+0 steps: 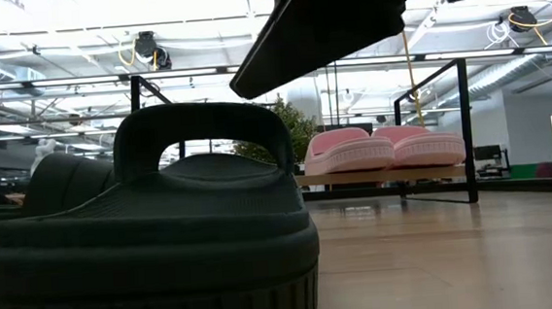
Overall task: Pick and place slides into the shelf
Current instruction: Put the right black slides on the shelf
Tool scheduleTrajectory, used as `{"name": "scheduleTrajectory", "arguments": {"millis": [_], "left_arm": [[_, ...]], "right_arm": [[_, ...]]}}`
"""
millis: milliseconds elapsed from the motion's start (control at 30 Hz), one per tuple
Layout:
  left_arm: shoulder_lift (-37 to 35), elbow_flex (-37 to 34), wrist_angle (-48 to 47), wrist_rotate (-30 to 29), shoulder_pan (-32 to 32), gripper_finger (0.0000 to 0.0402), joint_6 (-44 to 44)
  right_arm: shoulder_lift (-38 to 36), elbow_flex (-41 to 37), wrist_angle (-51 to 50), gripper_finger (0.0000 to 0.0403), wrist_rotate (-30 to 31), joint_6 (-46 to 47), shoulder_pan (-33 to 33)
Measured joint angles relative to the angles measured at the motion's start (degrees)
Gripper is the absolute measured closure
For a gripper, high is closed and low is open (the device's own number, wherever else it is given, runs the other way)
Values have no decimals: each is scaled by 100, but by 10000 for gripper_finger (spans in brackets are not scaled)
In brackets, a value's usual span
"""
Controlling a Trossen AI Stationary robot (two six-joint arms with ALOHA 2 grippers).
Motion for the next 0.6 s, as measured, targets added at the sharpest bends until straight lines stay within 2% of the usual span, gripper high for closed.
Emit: {"name": "scheduleTrajectory", "arguments": {"millis": [133, 433, 600], "left_arm": [[0, 0, 0, 0, 0, 250, 7], [-2, -4, -7, -108, -2, 250, 25], [-2, -7, 2, -142, -2, 250, 31]], "right_arm": [[4, 0, 4, 298, -169, 180, 2], [346, 3, 61, 298, -113, 178, -33], [367, 14, 51, 298, 286, 50, -29]]}}
